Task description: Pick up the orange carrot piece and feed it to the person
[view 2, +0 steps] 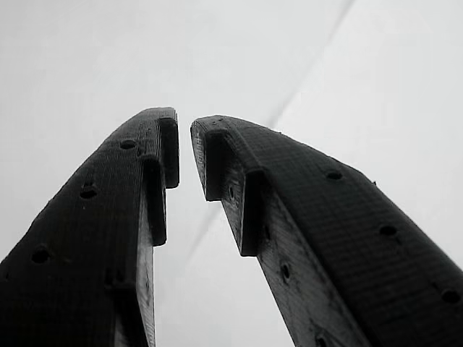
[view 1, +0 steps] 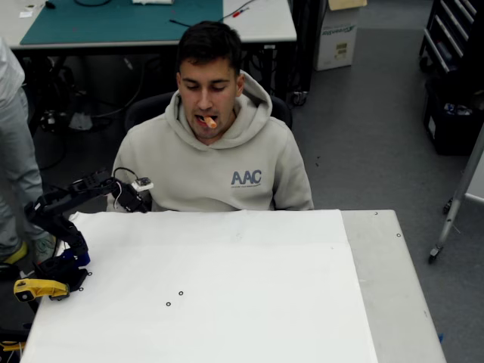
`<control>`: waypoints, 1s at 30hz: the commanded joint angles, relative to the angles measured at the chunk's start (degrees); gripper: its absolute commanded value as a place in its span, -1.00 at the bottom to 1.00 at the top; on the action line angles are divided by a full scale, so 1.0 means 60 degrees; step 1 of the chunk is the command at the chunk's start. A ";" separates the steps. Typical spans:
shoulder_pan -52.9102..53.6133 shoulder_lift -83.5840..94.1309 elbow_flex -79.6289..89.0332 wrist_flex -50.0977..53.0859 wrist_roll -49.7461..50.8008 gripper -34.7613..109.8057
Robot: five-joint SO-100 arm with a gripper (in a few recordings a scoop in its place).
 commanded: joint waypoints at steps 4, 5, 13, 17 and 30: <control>-0.0732 0.2446 0.1934 -0.0029 0.0044 -0.53; -0.0820 0.2725 0.2197 -0.0029 0.0044 -0.53; -0.1377 0.5391 0.4497 -0.0029 0.0044 -0.53; -0.1479 0.6709 0.5566 -0.0029 0.0044 -0.53; -0.1479 0.8936 0.7778 -0.0029 0.0044 -0.54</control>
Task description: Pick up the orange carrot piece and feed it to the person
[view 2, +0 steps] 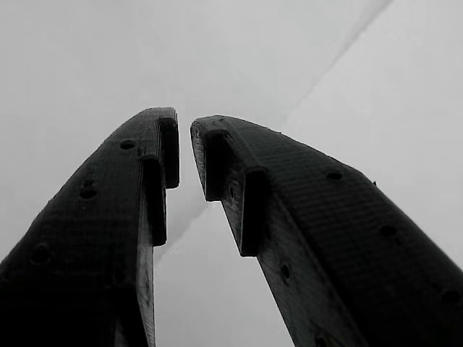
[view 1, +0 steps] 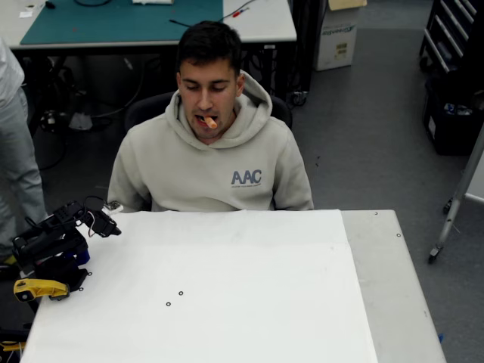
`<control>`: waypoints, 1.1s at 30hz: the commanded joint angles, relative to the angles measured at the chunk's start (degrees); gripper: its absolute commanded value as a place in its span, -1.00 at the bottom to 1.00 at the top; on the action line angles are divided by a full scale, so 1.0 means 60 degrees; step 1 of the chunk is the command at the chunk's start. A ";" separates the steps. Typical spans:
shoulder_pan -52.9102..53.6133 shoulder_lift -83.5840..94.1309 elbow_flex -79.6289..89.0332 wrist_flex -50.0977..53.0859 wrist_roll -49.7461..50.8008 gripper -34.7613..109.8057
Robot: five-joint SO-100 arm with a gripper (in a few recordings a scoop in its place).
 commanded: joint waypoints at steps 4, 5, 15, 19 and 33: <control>-0.0088 0.0850 -0.0029 -0.0029 0.0029 -0.54; -0.0088 0.0879 -0.0029 -0.0029 0.0029 -0.54; -0.0088 0.0894 -0.0059 -0.0029 0.0029 -0.54; -0.0088 0.0894 -0.0059 -0.0029 0.0029 -0.54; -0.0088 0.0894 -0.0059 -0.0029 0.0029 -0.54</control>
